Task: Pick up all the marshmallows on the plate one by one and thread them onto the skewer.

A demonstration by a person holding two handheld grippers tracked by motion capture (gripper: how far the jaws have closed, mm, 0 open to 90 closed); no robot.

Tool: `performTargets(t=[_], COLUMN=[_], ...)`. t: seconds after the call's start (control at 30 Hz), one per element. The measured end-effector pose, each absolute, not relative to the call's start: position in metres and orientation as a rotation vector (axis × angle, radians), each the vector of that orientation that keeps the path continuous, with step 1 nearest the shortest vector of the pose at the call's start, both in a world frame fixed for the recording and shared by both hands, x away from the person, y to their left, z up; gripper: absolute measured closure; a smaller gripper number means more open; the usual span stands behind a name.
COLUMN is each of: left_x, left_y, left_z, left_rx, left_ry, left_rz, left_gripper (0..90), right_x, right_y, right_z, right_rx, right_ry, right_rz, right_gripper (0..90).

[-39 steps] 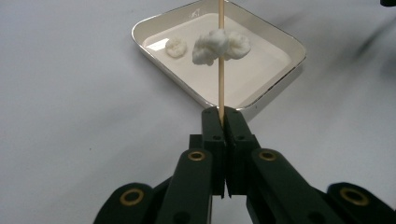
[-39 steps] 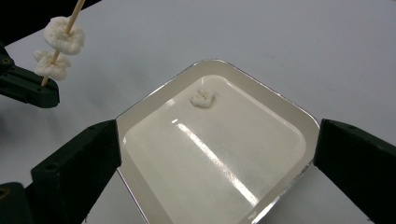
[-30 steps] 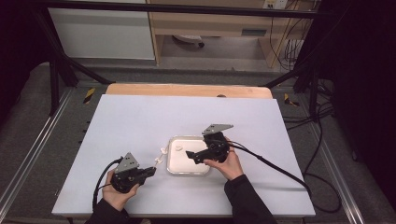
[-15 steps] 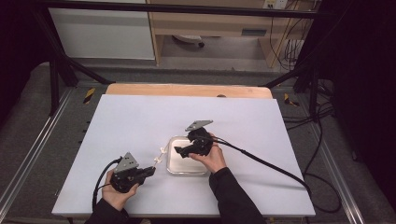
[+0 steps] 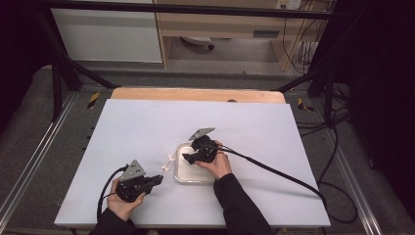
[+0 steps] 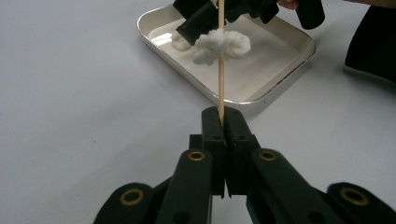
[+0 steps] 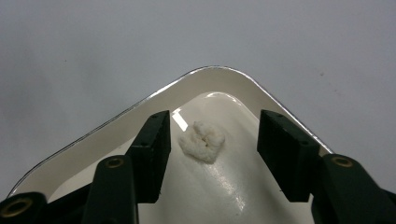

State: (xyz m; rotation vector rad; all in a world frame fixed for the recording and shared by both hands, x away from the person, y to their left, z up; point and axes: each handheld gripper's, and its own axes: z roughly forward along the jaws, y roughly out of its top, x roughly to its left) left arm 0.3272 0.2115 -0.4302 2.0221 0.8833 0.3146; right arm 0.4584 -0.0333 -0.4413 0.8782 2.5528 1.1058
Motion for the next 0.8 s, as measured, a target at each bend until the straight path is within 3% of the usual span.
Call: performTargets(t=[0.23,0.8], left_x=[0.3273,0.3271], left_y=[0.2111,0.2103], left_z=[-0.4306,-0.4309], left_rx=[2.025,2.027], left_ry=[0.880,0.879], left_rz=[0.314,0.314], left_gripper=[88.4,88.4], right_x=[0.4610,0.4624], right_y=[-0.0322,-0.0258], right_z=[-0.4450,-0.4419], right_rx=[0.863,0.829], right_ry=[2.574,2.605], right_rz=[1.097,1.070], right_gripper=[53.1,57.5])
